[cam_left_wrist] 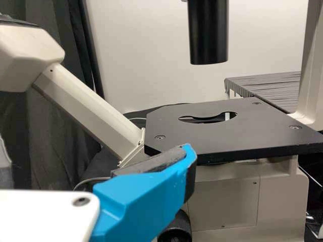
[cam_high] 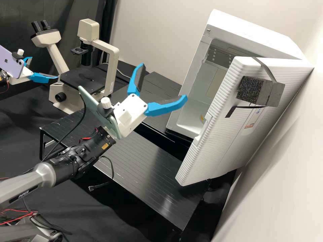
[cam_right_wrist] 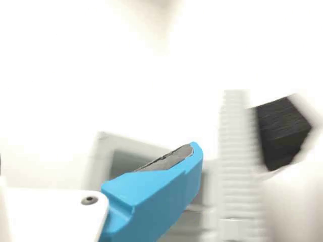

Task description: Open the incubator door.

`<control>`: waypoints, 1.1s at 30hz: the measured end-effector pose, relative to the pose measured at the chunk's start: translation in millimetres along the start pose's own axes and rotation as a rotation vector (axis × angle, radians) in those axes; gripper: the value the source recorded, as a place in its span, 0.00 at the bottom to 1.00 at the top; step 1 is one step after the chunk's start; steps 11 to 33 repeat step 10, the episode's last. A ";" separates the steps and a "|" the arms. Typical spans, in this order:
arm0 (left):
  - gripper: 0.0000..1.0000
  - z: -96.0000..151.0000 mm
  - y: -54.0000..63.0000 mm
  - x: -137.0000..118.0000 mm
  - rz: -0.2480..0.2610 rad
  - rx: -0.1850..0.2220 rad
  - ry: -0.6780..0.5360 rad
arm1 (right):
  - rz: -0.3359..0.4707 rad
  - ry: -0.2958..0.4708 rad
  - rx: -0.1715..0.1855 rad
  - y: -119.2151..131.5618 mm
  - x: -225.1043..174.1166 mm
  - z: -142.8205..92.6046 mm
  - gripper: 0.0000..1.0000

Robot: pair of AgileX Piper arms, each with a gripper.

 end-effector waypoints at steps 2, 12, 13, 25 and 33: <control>1.00 0.0 0.0 0.0 0.000 0.000 0.000 | -0.037 -0.008 0.046 -10.0 2.5 3.6 1.00; 1.00 0.0 0.0 0.0 0.000 0.000 0.000 | -0.153 0.029 0.246 -51.3 2.9 21.6 1.00; 1.00 0.0 0.0 0.0 0.000 0.000 0.000 | -0.153 0.029 0.246 -51.3 2.9 21.6 1.00; 1.00 0.0 0.0 0.0 0.000 0.000 0.000 | -0.153 0.029 0.246 -51.3 2.9 21.6 1.00; 1.00 0.0 0.0 0.0 0.000 0.000 0.000 | -0.153 0.029 0.246 -51.3 2.9 21.6 1.00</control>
